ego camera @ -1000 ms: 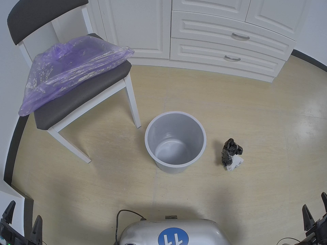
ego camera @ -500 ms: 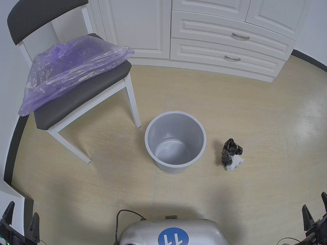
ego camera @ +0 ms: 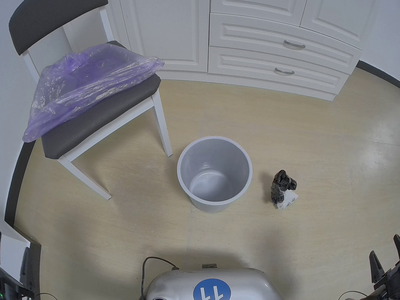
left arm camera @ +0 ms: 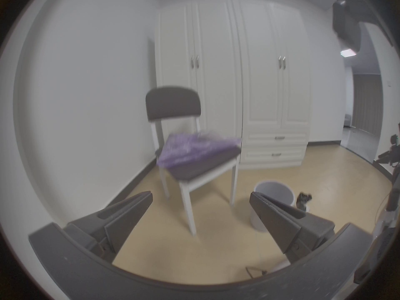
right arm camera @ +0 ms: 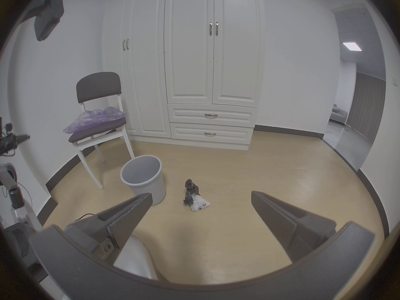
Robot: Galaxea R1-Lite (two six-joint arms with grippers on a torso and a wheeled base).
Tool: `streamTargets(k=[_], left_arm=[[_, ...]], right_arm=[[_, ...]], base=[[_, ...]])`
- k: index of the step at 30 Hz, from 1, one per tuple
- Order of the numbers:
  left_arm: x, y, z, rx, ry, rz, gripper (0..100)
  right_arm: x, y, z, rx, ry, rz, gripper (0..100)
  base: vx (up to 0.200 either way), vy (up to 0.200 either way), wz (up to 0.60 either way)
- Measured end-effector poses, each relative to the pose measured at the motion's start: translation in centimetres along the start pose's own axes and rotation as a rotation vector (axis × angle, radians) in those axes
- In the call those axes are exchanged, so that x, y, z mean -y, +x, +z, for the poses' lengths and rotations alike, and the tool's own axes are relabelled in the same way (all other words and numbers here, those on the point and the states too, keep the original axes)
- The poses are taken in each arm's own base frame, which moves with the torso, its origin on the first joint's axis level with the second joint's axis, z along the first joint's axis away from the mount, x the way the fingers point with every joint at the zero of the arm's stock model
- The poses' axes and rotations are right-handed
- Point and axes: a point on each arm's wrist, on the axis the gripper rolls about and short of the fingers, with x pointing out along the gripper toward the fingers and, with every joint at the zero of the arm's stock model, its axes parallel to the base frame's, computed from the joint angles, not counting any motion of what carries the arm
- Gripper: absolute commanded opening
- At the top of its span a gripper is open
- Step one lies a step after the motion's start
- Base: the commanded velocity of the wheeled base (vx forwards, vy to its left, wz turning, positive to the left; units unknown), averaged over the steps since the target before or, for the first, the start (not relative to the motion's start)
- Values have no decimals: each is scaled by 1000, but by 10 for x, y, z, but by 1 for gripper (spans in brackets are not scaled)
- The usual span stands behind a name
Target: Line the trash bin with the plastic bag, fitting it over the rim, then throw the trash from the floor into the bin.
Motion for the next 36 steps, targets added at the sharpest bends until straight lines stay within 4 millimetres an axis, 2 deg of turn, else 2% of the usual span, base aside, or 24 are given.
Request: streamTargets(k=[3, 9, 14, 18, 24, 29, 32, 36], left_arm=[[0, -1, 11, 87, 10, -10, 100], [0, -1, 9, 79, 14, -4, 100], [0, -1, 10, 25, 21, -40, 100], [-1, 1, 24, -2, 21, -62, 100], [-1, 21, 48, -107, 27, -83, 100], [-1, 51, 62, -238, 66, -92, 100], [0, 65, 68, -287, 101, -93, 100], [0, 84, 76, -335, 151, -91, 100]], right_arm=[[0, 0, 3, 26, 26, 2, 100], [1, -5, 22, 110, 175, 9, 100], [1, -9, 35, 123, 159, 20, 100], [2, -6, 53, 103, 138, 43, 100], [2, 17, 80, -14, 65, 71, 100], [2, 48, 107, -108, -11, 100, 100], [2, 66, 123, -116, -34, 113, 100], [1, 90, 146, -39, -40, 116, 100]], base=[[0, 0, 0], [0, 0, 0], [0, 0, 0], [0, 0, 0], [0, 0, 0], [0, 0, 0], [0, 0, 0], [0, 0, 0]])
